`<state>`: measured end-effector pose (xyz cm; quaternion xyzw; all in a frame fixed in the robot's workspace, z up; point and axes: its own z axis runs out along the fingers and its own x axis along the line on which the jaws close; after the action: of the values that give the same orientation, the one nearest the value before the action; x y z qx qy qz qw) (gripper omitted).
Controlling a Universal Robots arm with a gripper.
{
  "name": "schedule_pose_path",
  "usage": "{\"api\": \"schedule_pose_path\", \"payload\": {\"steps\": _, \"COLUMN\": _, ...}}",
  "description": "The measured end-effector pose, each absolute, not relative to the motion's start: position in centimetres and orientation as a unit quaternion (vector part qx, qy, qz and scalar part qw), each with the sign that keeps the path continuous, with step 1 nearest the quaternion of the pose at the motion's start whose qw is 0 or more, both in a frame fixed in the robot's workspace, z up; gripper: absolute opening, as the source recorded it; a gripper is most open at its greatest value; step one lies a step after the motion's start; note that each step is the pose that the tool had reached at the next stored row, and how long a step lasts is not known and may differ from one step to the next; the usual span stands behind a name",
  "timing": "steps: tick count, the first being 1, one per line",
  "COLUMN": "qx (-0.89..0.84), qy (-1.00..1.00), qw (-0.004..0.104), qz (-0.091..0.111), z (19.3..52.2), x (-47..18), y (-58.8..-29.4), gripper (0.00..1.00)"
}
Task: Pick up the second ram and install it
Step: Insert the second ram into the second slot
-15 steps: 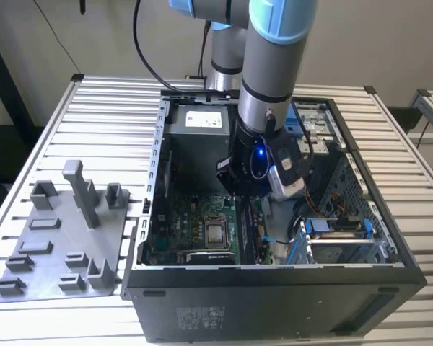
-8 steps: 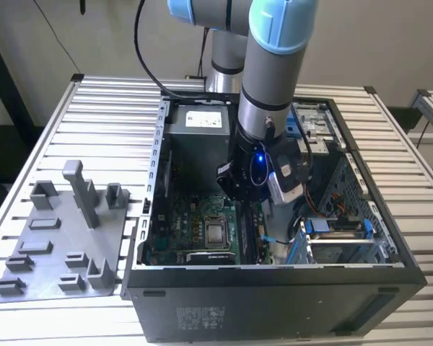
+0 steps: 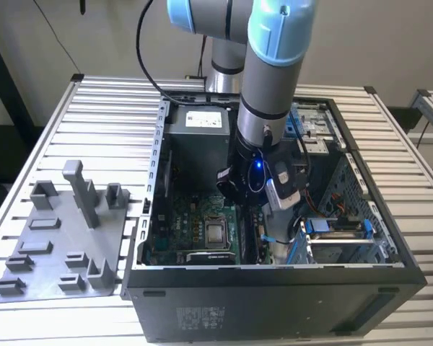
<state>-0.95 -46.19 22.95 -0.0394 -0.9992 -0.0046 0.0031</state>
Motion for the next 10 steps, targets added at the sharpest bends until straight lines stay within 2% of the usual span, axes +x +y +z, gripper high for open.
{"api": "schedule_pose_path", "payload": {"steps": 10, "qx": -0.043, "qy": -0.999, "qw": 0.003, "qz": -0.004, "z": 22.56, "x": -0.94, "y": -46.29, "gripper": 0.14}}
